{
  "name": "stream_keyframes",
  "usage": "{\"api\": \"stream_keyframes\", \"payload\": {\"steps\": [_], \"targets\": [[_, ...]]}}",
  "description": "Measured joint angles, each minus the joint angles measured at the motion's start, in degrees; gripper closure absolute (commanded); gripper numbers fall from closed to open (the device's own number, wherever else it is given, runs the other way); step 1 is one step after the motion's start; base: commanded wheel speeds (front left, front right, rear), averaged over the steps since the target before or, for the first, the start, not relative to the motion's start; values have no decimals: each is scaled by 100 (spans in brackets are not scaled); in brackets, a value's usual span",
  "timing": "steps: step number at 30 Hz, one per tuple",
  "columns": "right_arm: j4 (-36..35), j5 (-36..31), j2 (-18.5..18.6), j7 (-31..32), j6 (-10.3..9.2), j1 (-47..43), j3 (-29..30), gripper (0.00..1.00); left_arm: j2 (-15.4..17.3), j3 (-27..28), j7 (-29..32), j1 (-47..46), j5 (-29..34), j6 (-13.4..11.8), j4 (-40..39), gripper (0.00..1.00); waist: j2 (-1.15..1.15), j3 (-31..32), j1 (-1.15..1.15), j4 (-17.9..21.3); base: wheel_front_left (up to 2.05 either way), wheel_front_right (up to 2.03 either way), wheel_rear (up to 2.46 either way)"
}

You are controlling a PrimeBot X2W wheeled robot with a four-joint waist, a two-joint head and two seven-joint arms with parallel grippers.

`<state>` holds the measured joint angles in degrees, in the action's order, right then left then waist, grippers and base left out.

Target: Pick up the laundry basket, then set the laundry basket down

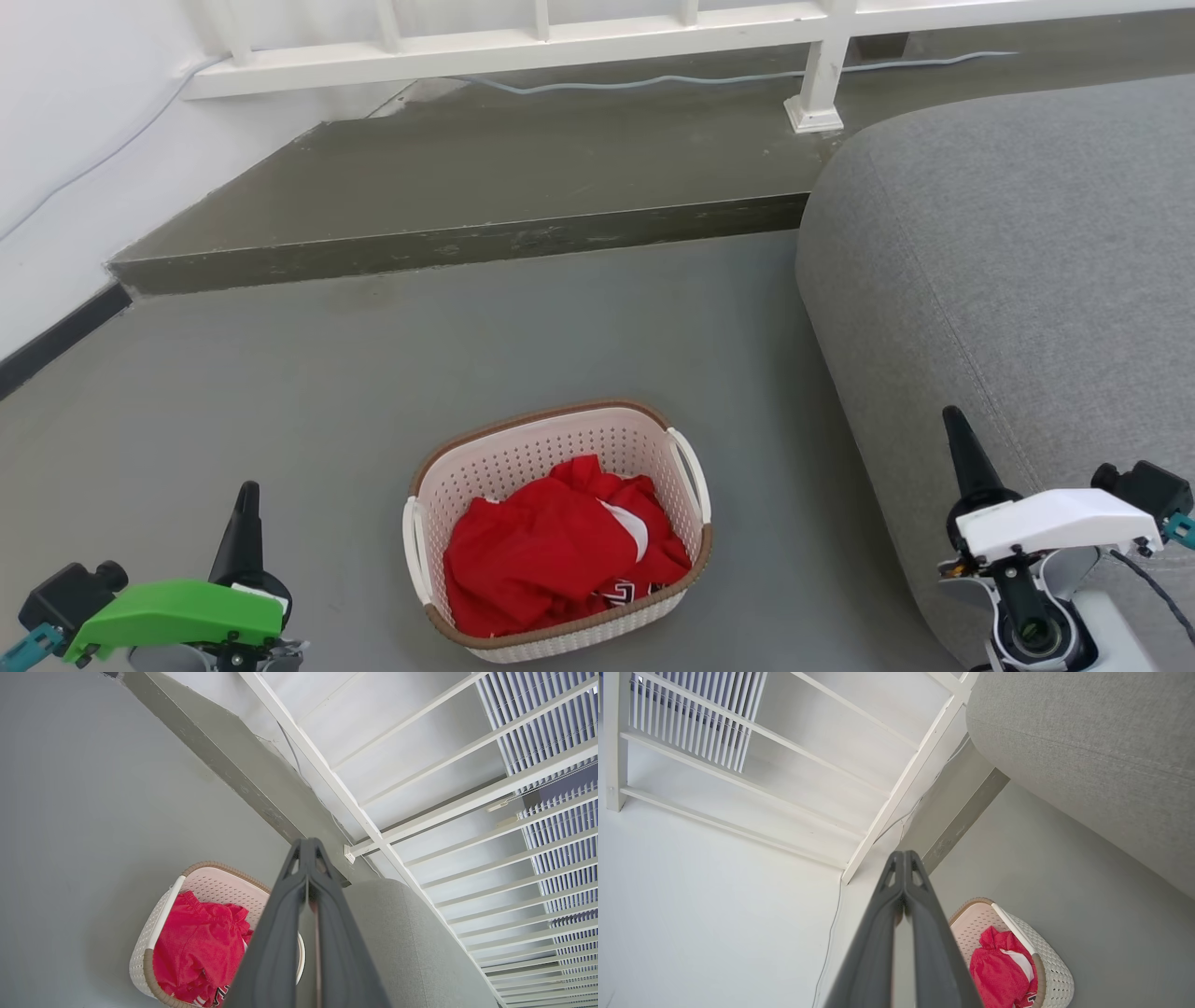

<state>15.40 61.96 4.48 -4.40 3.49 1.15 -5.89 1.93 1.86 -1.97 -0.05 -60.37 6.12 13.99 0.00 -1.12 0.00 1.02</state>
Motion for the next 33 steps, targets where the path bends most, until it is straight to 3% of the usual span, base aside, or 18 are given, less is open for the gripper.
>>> {"api": "stream_keyframes", "payload": {"steps": [33], "targets": [[11, 2327, -2, 556, 207, 135, 725, 100, 0, 215, 605, -205, -2199, 52, 129, 100, 0, 70, 0, -75, 0, 0, 0]]}}
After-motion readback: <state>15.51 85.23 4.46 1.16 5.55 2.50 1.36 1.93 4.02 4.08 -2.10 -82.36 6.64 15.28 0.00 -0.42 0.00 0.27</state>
